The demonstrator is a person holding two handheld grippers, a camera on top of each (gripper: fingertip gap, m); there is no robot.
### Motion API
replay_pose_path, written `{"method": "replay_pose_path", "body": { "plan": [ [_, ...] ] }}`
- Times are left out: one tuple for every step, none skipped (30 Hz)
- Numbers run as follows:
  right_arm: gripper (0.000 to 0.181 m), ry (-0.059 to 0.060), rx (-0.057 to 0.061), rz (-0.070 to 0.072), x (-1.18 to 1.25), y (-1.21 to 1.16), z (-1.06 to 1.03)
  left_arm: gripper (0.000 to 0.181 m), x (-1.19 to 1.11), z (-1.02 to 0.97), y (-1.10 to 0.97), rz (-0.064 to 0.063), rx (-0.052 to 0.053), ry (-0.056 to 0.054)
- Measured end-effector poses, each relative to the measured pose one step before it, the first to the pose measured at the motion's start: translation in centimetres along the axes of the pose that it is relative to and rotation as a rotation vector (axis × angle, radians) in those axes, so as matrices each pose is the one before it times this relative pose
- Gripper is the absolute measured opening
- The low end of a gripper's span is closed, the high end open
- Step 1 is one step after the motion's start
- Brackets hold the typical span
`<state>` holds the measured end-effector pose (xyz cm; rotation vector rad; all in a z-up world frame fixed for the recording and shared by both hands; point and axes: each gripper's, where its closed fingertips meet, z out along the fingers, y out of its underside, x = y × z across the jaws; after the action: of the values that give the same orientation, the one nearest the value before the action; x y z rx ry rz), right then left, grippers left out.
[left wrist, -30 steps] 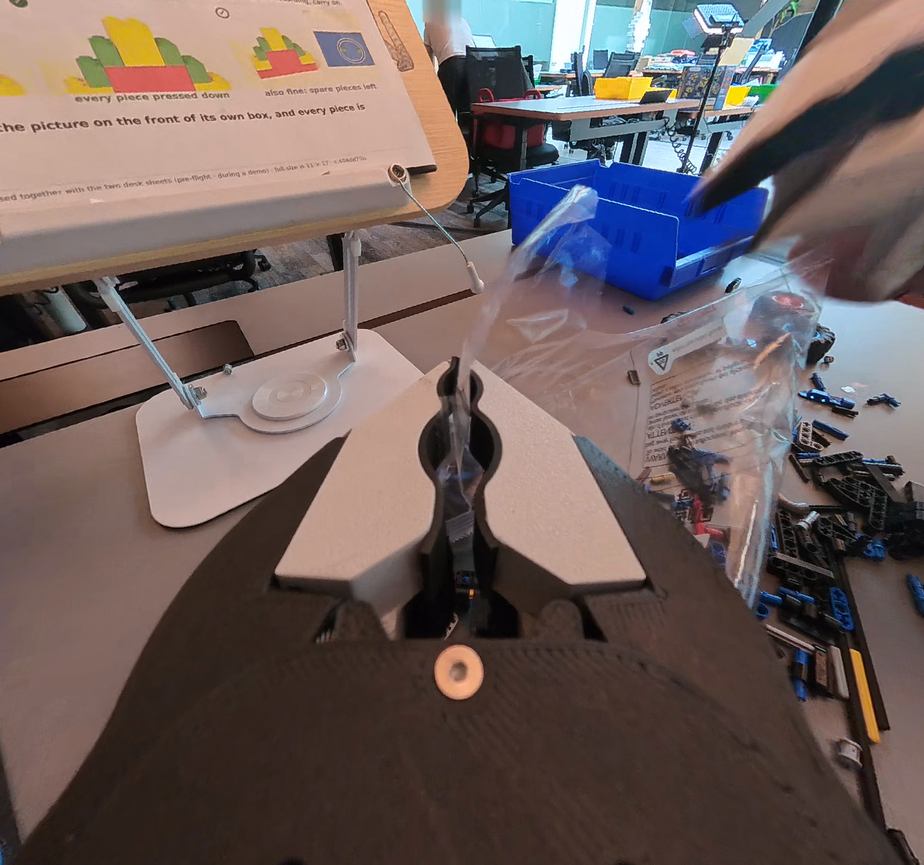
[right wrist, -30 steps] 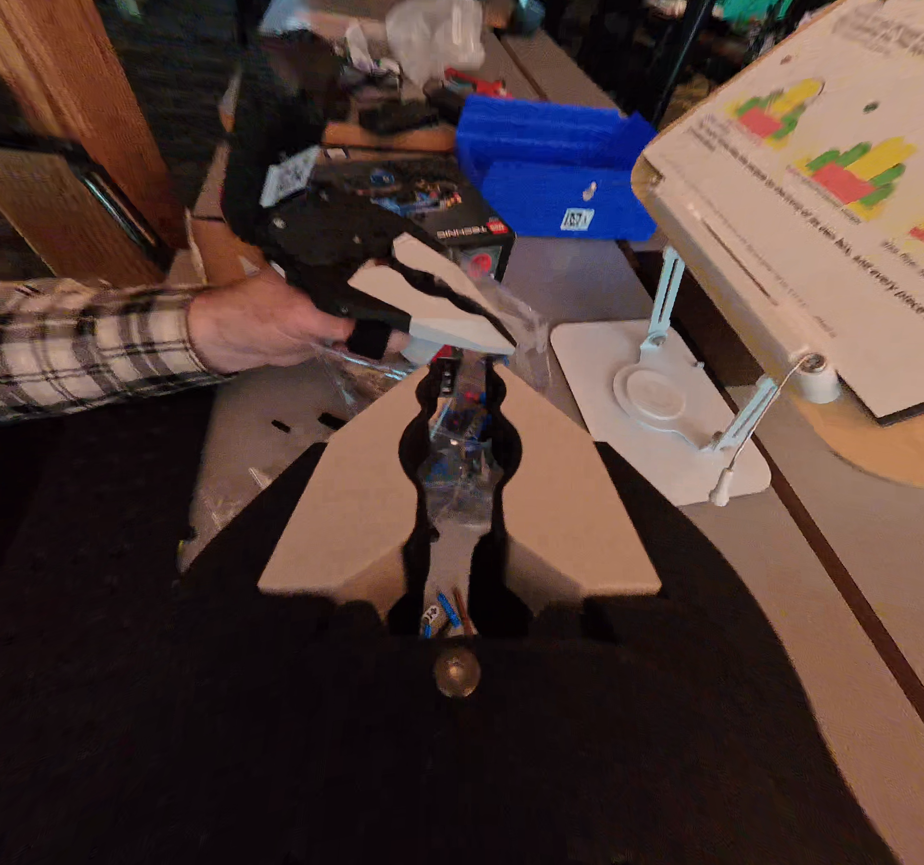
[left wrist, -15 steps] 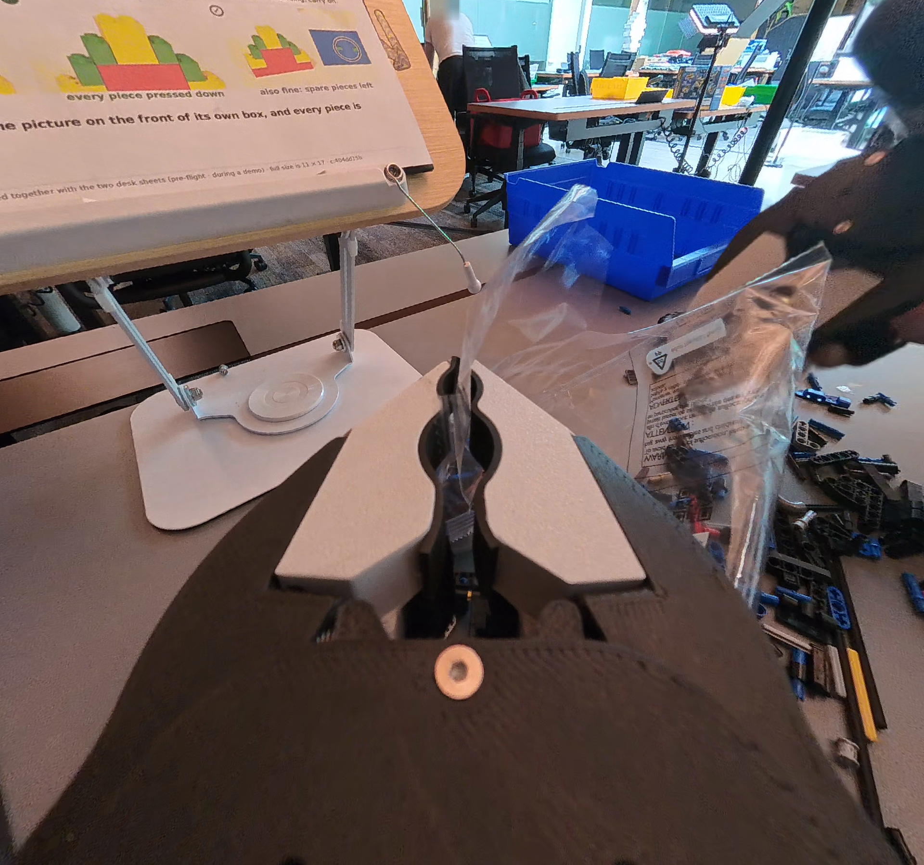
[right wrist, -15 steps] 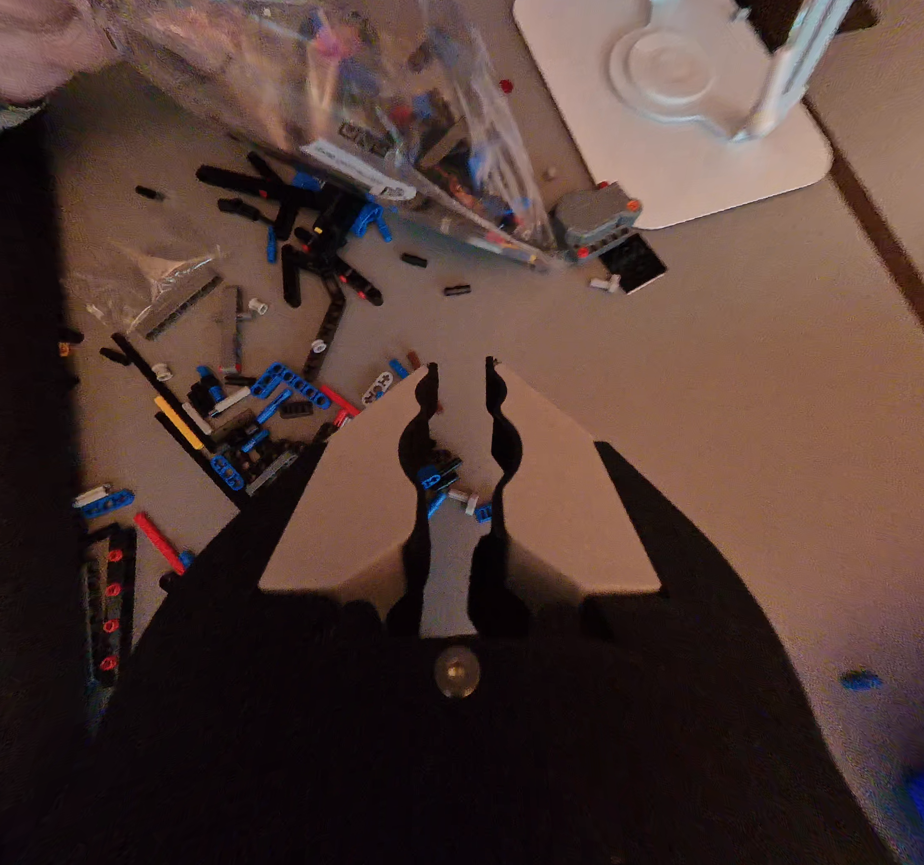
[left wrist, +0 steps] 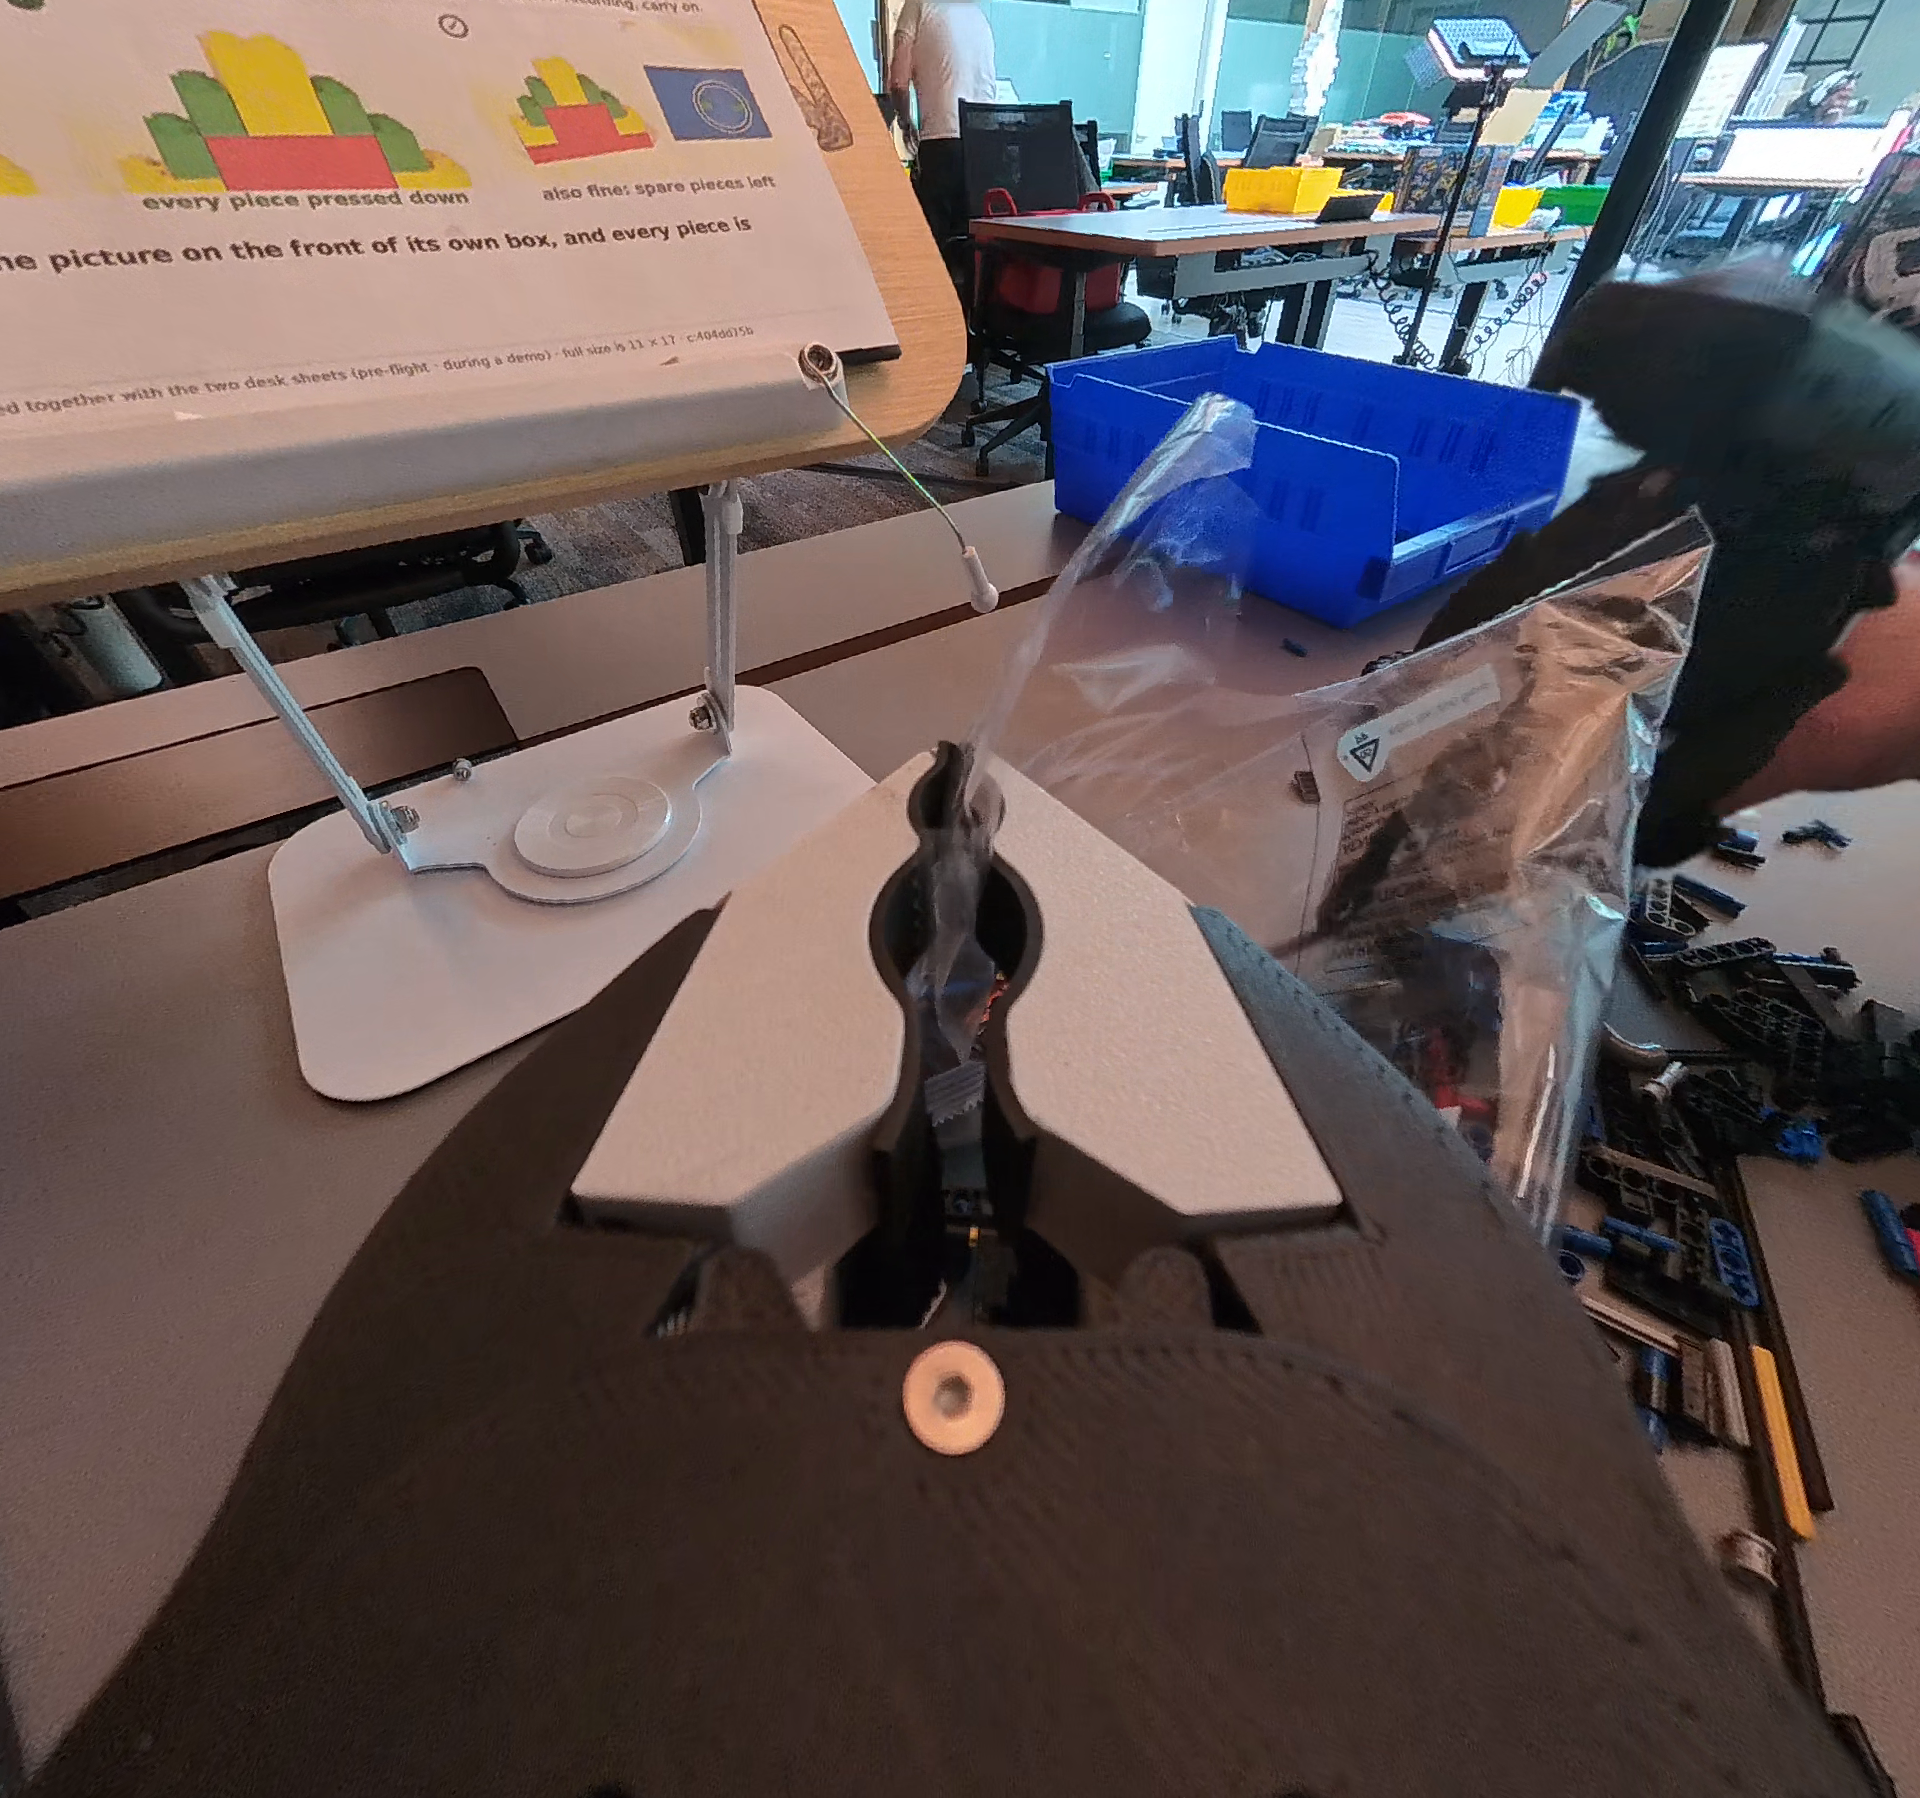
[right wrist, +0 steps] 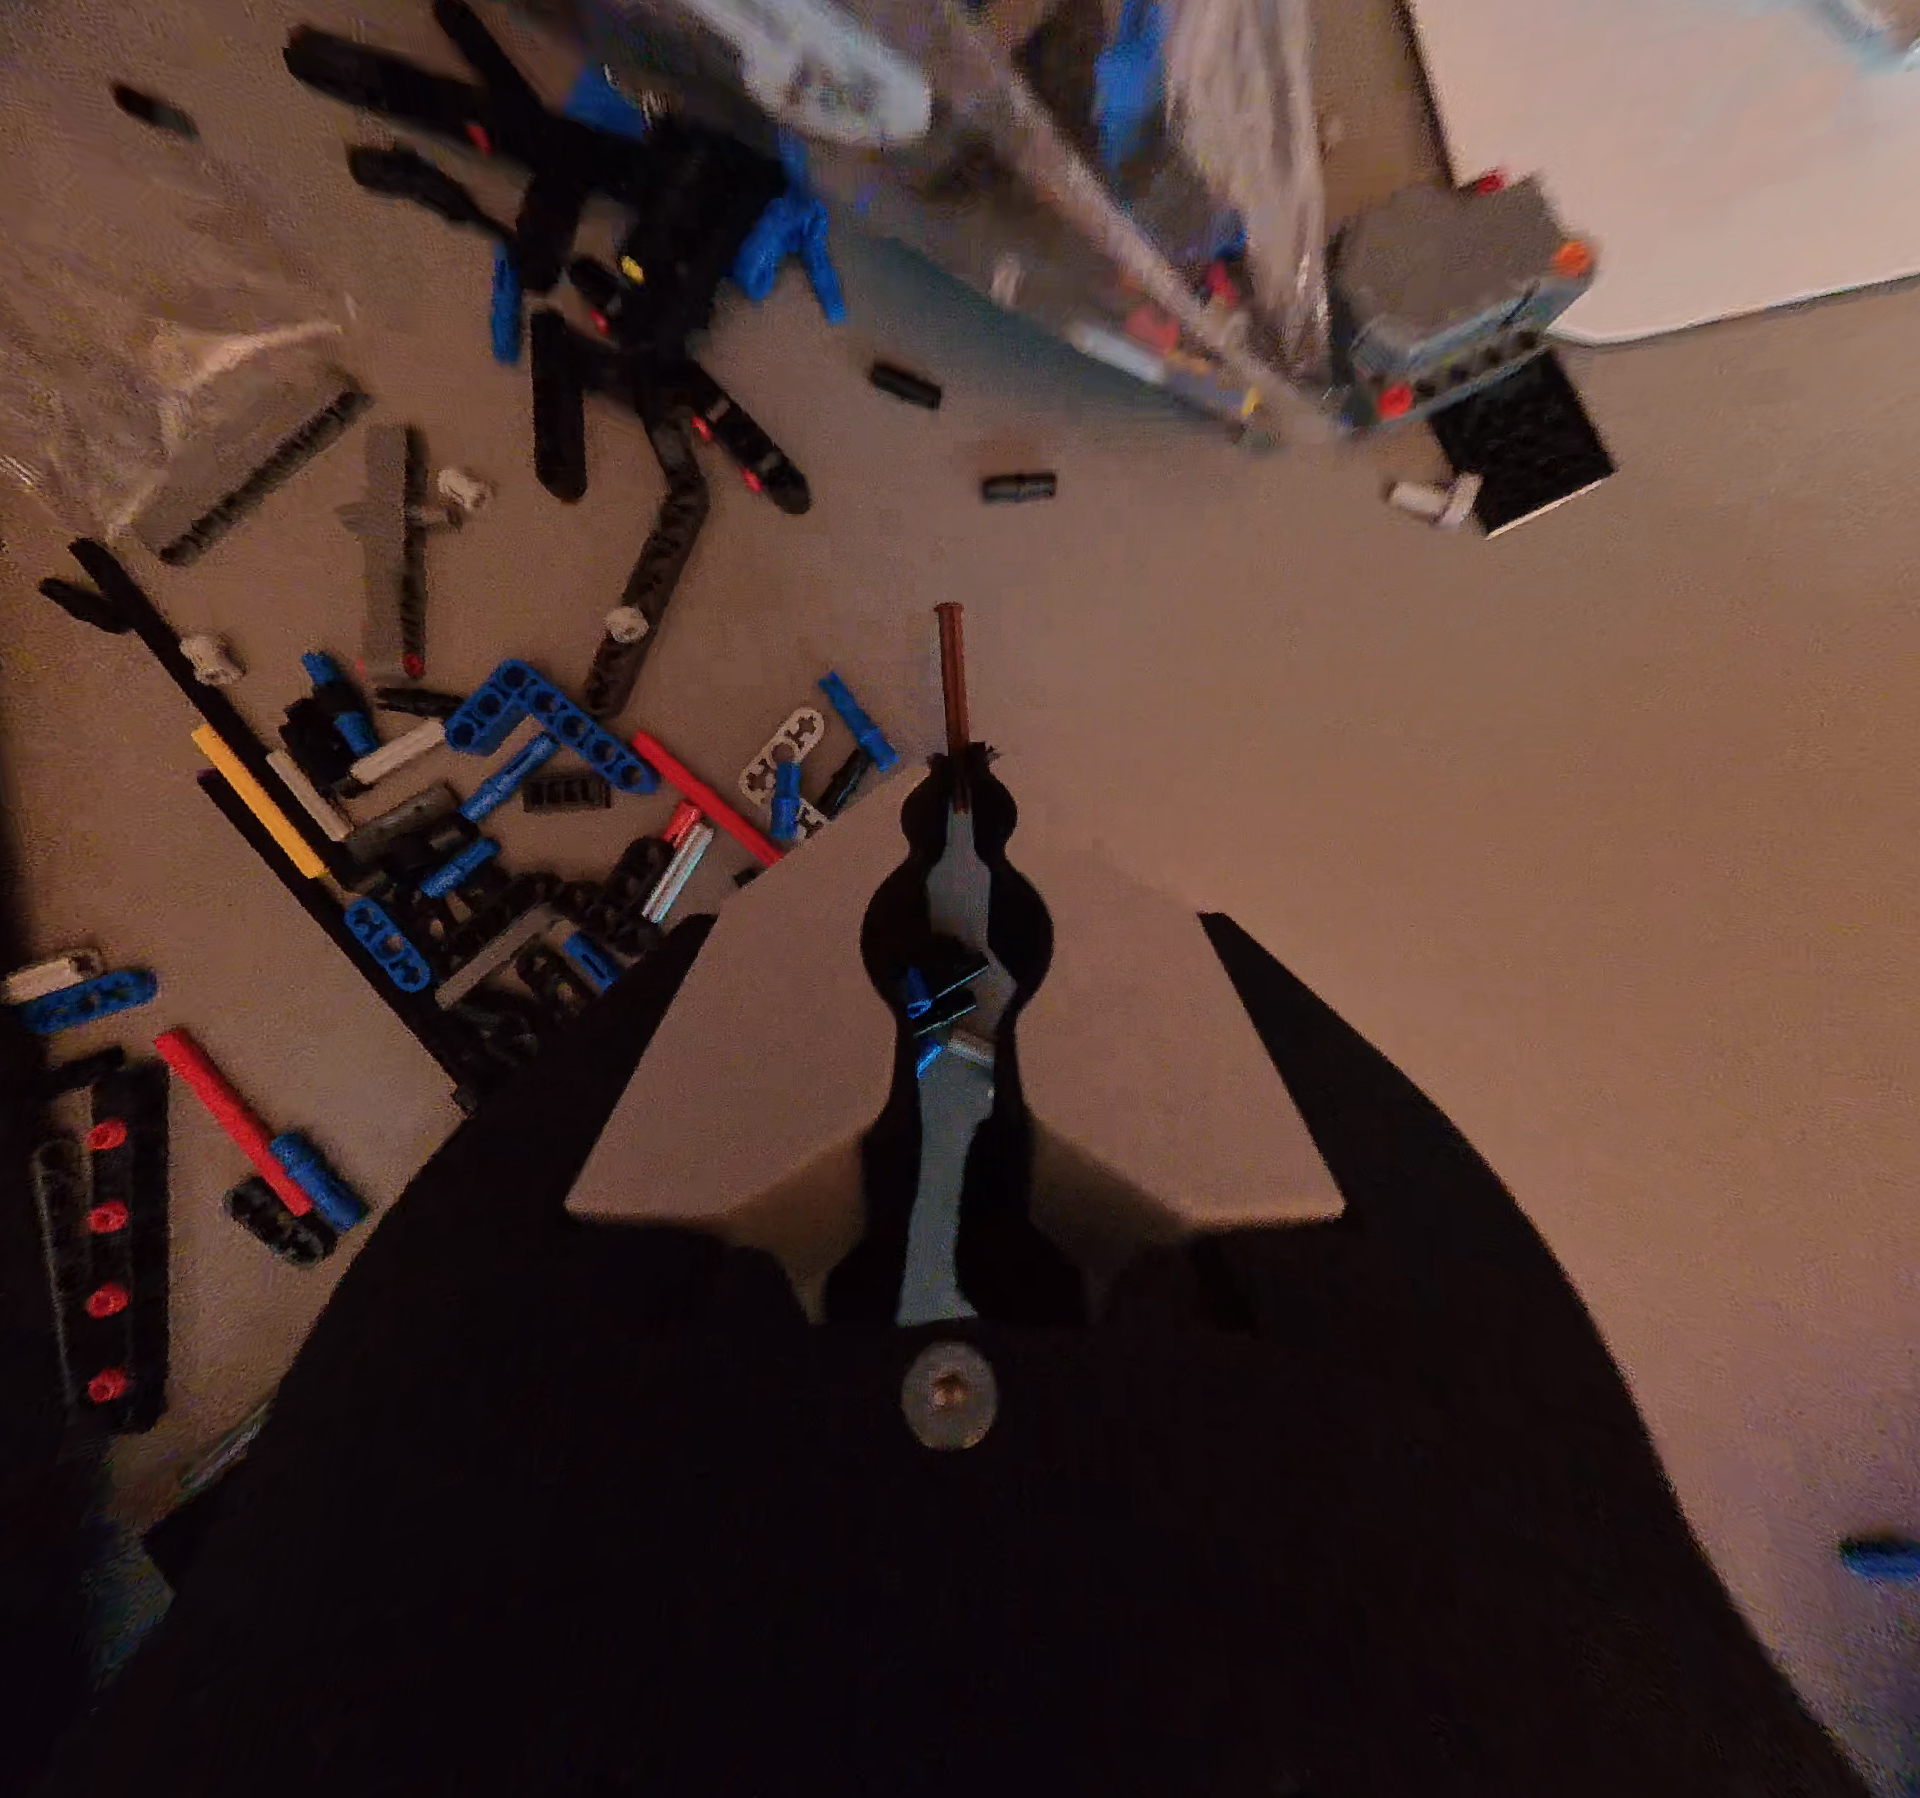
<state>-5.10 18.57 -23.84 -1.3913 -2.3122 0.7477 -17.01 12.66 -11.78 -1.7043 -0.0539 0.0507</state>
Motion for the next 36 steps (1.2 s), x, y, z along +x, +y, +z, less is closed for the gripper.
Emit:
{"method": "replay_pose_path", "body": {
  "plan": [
    [0.001,0.0185,0.0464,-0.0038,0.077,-1.128,-1.09,0.0,0.014,0.0,-0.014,0.0001,0.0003,0.0004],
    [0.001,0.0282,0.0495,-0.0075,0.181,-1.346,-1.268,0.0,0.029,0.02,-0.004,0.0,0.0001,0.0013],
    [0.001,0.042,0.0555,-0.0051,0.398,-1.568,-1.375,0.0,0.026,0.018,-0.002,0.0007,0.0,0.0007],
    [0.001,0.0456,0.0697,-0.0006,0.556,-1.878,-1.462,0.0,0.02,0.024,-0.009,0.0018,-0.0003,0.0001],
    [0.001,0.0341,0.075,-0.0006,0.381,-1.974,-1.277,0.0,0.025,0.022,-0.024,0.0016,0.0008,0.0004],
    [0.001,0.028,0.0736,-0.0102,0.142,-1.978,-1.018,0.0,0.022,0.037,0.03,0.0008,-0.0019,0.001],
    [0.001,0.0221,0.0694,-0.0193,-0.095,-1.941,-0.762,0.0,-0.002,0.035,0.055,0.0028,-0.0023,-0.0011],
    [0.0,0.0089,0.0545,-0.0194,-0.369,-1.737,-0.451,0.0,0.018,0.023,0.002,0.0004,0.0004,0.0007],
    [0.0,0.0,0.0328,-0.0194,-0.469,-1.36,-0.113,0.0,0.019,0.025,0.016,0.0015,-0.0007,0.0005],
    [0.0,-0.0116,0.0151,-0.0237,-0.643,-0.966,0.22,0.0,0.027,0.014,0.042,0.0013,-0.0011,0.0003],
    [0.0,-0.0288,0.0019,-0.02,-0.828,-0.554,0.536,0.0,0.01,-0.008,0.007,0.0011,0.0003,-0.0002],
    [0.0,-0.0318,-0.0127,-0.0069,-0.733,-0.083,0.811,0.0,0.014,-0.015,0.0,0.0024,0.0009,-0.0006],
    [0.0,-0.0207,-0.0316,0.0026,-0.436,0.411,0.981,0.0,-0.002,-0.012,0.016,0.0017,-0.0003,-0.0007],
    [0.004,-0.0073,-0.0402,0.0008,-0.16,0.652,0.949,0.0,-0.01,-0.004,0.016,-0.0002,0.0004,-0.0001],
    [0.012,0.0048,-0.0308,-0.0037,0.007,0.602,0.738,0.0,-0.014,-0.026,-0.003,0.0003,0.0005,-0.0007],
    [0.019,0.006,-0.0099,-0.0009,0.022,0.35,0.355,0.0,-0.033,-0.022,0.025,0.002,-0.0017,-0.002],
    [0.024,0.0096,0.0094,0.0061,0.121,0.083,-0.063,0.0,-0.03,-0.008,0.0,0.0001,0.0001,-0.0006],
    [0.025,0.0143,0.0153,0.0068,0.272,-0.006,-0.429,0.0,0.004,-0.012,-0.034,-0.0021,0.0013,0.0015],
    [0.025,0.0225,0.0184,0.0075,0.471,-0.041,-0.726,0.0,0.01,0.014,-0.018,0.0011,-0.0003,0.0005],
    [0.024,0.0224,0.0172,0.0121,0.565,0.007,-0.924,0.0,0.02,0.028,0.0,0.0022,-0.0012,0.0003],
    [0.023,0.0196,0.0097,0.0188,0.589,0.194,-0.99,0.0,0.031,0.019,0.013,0.0012,-0.0012,0.0006],
    [0.021,0.0112,-0.0027,0.0227,0.502,0.545,-0.934,0.0,0.025,-0.003,-0.007,-0.0007,-0.0002,0.0015],
    [0.019,0.0016,-0.0205,0.0177,0.303,1.016,-0.769,0.0,0.018,0.005,0.004,-0.0015,0.0004,0.0012],
    [0.018,-0.0061,-0.046,0.0119,0.142,1.625,-0.488,0.0,0.002,0.002,-0.013,-0.0012,0.0003,0.001],
    [0.017,-0.0107,-0.0769,0.0101,0.001,2.222,-0.201,0.0,0.005,0.017,-0.01,-0.0001,-0.0002,0.0003],
    [0.018,-0.0083,-0.0869,0.003,-0.091,2.431,0.111,0.0,0.029,0.016,-0.01,0.0003,-0.0002,0.0007],
    [0.018,-0.018,-0.0681,-0.0096,-0.412,2.119,0.38,0.0,0.038,-0.001,0.0,0.0,0.0,0.0013],
    [0.018,-0.0281,-0.0441,-0.0096,-0.641,1.657,0.58,0.0,0.024,0.008,-0.001,0.0006,-0.0001,0.0006],
    [0.019,-0.0248,-0.0306,0.0024,-0.543,1.256,0.677,0.0,0.003,0.008,0.014,0.0005,-0.0004,-0.0003],
    [0.02,-0.0234,-0.0332,0.009,-0.41,1.111,0.734,0.0,-0.016,0.0,-0.01,-0.0001,0.0,-0.0005],
    [0.021,-0.0179,-0.0422,0.0028,-0.267,1.075,0.719,0.0,-0.02,-0.017,0.011,-0.0002,0.0001,-0.0007],
    [0.021,-0.0078,-0.0429,-0.0014,-0.056,0.965,0.684,0.0,-0.021,-0.028,0.027,-0.0005,-0.0002,-0.001],
    [0.022,-0.0058,-0.0372,0.0038,0.056,0.779,0.616,0.0,-0.041,-0.016,0.025,-0.0013,-0.0001,-0.0014],
    [0.023,-0.0169,-0.0249,0.0068,-0.094,0.529,0.529,0.0,-0.037,-0.023,0.009,-0.0015,0.0004,-0.0012],
    [0.023,-0.0175,-0.0107,0.0059,-0.12,0.288,0.432,0.0,-0.032,-0.034,-0.002,-0.0014,0.0005,-0.0006],
    [0.022,-0.01,-0.0031,0.005,-0.017,0.158,0.354,0.0,-0.015,-0.025,-0.016,-0.0003,0.0007,-0.0003]
  ]
}}
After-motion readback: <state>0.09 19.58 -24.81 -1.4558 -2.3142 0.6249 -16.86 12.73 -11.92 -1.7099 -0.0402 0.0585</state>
